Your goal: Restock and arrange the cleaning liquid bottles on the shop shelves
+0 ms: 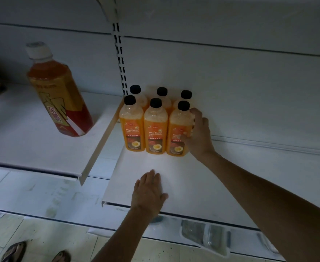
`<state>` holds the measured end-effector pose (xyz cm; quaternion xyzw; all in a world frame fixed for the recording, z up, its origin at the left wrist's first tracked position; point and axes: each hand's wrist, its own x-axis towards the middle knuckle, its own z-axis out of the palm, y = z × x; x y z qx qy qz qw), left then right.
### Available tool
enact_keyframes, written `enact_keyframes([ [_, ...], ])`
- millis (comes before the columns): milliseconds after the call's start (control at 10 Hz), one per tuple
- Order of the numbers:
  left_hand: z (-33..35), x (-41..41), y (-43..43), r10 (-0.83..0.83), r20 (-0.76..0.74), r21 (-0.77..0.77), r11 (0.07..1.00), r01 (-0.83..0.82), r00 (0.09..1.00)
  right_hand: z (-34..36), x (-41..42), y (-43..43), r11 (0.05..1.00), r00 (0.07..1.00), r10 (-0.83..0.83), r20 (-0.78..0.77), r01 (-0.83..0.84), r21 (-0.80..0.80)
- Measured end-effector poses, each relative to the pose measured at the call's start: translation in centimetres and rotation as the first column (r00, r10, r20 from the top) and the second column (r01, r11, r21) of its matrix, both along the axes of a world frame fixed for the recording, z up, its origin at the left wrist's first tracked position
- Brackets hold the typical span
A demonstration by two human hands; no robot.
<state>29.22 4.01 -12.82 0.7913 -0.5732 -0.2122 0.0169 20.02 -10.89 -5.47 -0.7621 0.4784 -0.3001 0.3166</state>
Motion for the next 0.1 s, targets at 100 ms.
enact_keyframes([
  [100,1.06,-0.57,0.13,0.013,0.001,-0.016,1.000,-0.013,1.000,0.61,-2.50,0.47,0.999,0.999,0.032,-0.026,-0.031,0.036],
])
